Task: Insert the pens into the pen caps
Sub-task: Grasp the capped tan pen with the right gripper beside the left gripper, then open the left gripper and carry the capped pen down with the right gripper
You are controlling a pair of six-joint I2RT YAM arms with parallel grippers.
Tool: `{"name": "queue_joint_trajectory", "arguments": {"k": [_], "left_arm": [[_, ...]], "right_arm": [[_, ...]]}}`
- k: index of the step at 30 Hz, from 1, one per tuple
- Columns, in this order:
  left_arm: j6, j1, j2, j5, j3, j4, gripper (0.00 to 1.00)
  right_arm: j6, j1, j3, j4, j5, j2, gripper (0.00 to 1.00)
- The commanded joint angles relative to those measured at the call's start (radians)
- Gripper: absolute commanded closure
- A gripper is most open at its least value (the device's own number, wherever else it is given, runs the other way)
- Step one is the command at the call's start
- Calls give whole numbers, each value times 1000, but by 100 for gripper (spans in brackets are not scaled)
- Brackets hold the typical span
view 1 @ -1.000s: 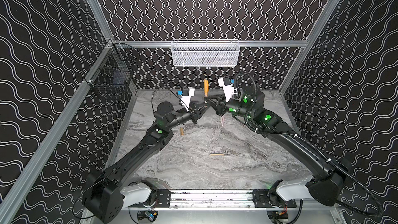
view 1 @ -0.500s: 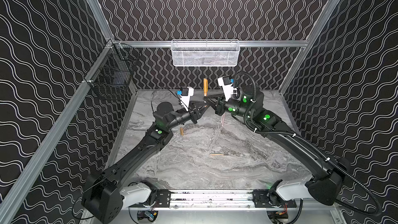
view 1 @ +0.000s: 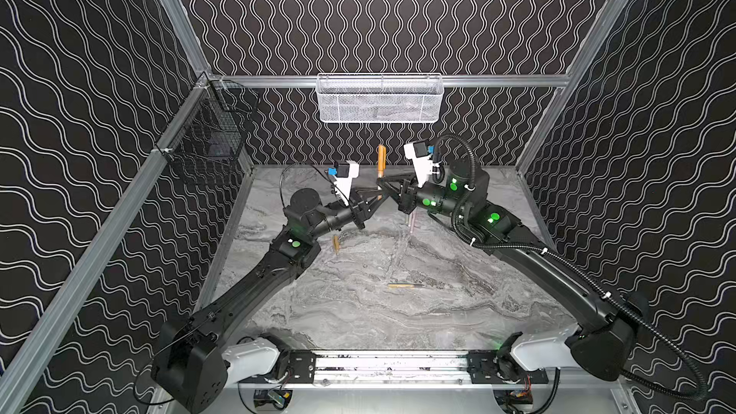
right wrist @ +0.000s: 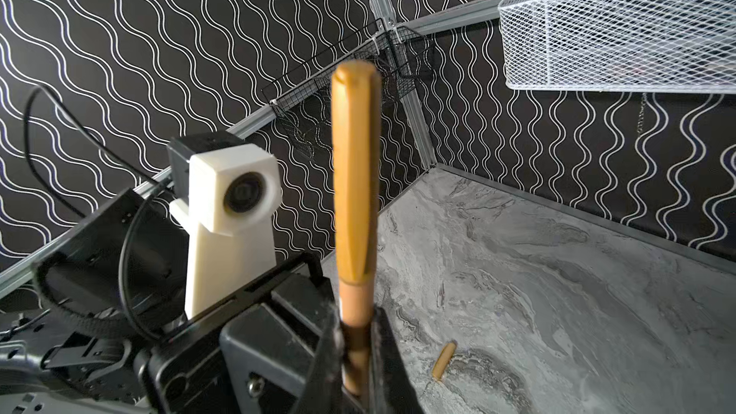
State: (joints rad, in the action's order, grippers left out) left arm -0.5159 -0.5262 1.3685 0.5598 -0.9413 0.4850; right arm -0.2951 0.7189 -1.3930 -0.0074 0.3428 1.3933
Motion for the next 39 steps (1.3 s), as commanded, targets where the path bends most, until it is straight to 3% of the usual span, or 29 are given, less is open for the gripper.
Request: {"name": "queue_joint_trajectory", "arguments": {"k": [1,7,11,16,17,20,23,28,30,33,39], "left_arm": [[24,-2,6,22,-4,33,100],[24,-1,6,25,-2,42,100],[25,-2,8,26,-1,47,100],[26,-1,6,31,0,47,100],[26,0,4,29,-1,46,100],[29,-2,4,28,-1,42,100],[19,-1,4,22,-1,43,100],[16,-1,-9,-22,7,25,51],[17,-2,-15,-44,12,19,39],[5,-1,-20,-80,24,22,31],[37,-1,-57,-175,19,-56,30]], "right_arm": [[-16,2,5,50,22,-9,100],[-17,1,6,47,28,-7,98],[-21,2,-4,41,36,2,81],[-19,2,-20,36,29,13,71],[-18,2,-23,37,27,15,73],[-17,2,-21,43,26,11,90],[-19,2,-14,54,23,7,95],[-16,0,-22,49,6,-2,96],[1,-1,-52,11,-22,-6,96],[8,-19,-68,-14,-73,-19,97],[-42,-146,-46,-95,-129,-40,98]]}}
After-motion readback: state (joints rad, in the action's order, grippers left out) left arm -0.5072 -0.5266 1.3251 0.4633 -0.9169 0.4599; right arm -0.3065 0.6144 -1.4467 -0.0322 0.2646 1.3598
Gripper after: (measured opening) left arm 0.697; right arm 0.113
